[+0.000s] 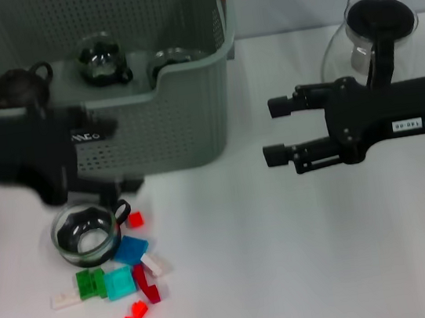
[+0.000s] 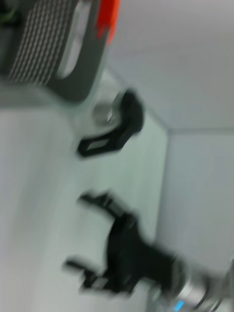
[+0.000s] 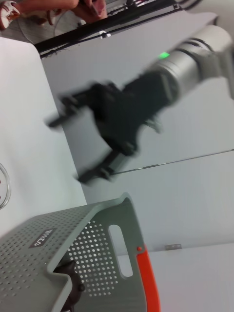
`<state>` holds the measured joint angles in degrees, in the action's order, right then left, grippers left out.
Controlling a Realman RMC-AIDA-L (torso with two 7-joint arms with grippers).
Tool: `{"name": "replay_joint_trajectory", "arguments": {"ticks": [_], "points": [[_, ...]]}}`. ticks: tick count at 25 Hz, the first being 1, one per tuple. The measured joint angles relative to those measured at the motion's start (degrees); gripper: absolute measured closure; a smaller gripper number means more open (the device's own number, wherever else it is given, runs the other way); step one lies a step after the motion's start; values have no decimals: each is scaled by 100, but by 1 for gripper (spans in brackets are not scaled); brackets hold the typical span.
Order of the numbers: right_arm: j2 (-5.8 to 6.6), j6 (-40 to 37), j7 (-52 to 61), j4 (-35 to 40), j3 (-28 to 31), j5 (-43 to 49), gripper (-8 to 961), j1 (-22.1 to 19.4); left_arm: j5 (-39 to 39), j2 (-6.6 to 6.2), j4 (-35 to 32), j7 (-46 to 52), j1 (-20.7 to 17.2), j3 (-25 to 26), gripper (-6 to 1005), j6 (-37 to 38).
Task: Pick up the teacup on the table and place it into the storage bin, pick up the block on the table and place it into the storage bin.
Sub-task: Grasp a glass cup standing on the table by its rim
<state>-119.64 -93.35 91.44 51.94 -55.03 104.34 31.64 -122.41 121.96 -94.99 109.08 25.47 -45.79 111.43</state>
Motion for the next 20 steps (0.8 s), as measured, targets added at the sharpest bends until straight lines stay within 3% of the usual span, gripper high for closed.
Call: {"name": "replay_joint_trajectory", "arguments": {"ticks": [7,10,20], "points": [[-39,131,-4,-217,27,-3,69,84,-879,206,175,-550,-286,-377,170,92],[-46,188,-33,-315,18,-3,69,122,-1572,220,608,-478,-282,-974,170,-380],[-50,277,-26,-410,5,9,68,154,-2579,246,1100,111,-243,-1935,172,-1565]]}}
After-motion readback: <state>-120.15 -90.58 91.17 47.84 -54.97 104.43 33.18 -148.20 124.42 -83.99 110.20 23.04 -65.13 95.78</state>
